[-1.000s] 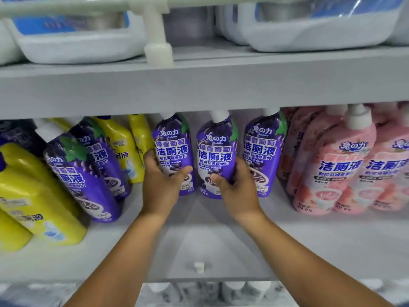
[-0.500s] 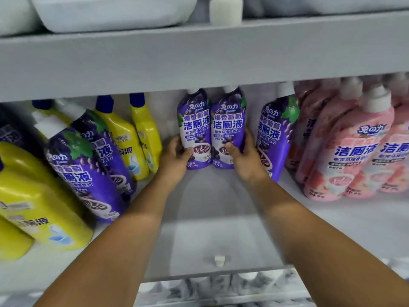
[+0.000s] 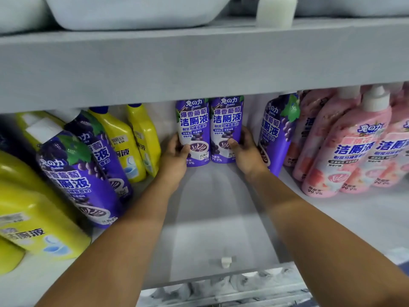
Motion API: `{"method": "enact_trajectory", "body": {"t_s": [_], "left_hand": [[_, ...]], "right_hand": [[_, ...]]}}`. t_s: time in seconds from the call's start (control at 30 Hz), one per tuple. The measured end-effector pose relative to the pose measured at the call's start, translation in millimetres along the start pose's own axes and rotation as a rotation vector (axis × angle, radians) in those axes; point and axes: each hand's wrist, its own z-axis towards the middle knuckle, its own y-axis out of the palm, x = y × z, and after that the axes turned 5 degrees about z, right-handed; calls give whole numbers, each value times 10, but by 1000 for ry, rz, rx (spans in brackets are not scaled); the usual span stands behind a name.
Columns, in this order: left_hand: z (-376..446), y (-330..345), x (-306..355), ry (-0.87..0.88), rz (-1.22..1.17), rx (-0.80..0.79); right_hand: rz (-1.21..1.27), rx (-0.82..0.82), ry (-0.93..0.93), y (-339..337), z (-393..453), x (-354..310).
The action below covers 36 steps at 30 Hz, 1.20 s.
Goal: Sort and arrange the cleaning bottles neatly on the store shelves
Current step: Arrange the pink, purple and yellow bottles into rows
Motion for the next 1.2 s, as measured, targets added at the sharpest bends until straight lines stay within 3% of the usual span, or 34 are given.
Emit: {"method": "enact_trajectory", "body": {"t_s": [0.13, 0.3, 0.37, 0.47, 0.6, 0.7, 0.8, 1.0, 1.13, 1.2], "left_hand": [[-139, 1, 128, -22, 3, 27], [-1079, -440, 424, 60, -37, 191], [-1500, -762, 466, 168, -6, 354], [-1837, -1134, 440, 212, 48, 538], [-2019, -1262, 323, 217, 37, 577], [-2031, -1261, 238, 218, 32, 572], [-1994, -1255, 221, 177, 53, 559], [-1767, -1175, 178, 113, 109, 546], [-1269, -1219, 83, 146, 134, 653], [-998, -1287, 10, 63, 76, 685]], "right_hand": [[-77, 15, -26, 55, -110, -80], [-181, 220, -171, 266, -599, -156], [-119, 97, -173, 463, -840, -287], [-74, -211, -135, 870, -1099, -538], [-117, -542, -105, 1533, -1333, -726], [-187, -609, -163, 1975, -1457, -721], [-204, -552, -196, 2158, -1481, -721], [-95, -439, -167, 1635, -1312, -675], [-36, -421, -137, 967, -1158, -736], [18, -356, -113, 688, -1142, -725]]}}
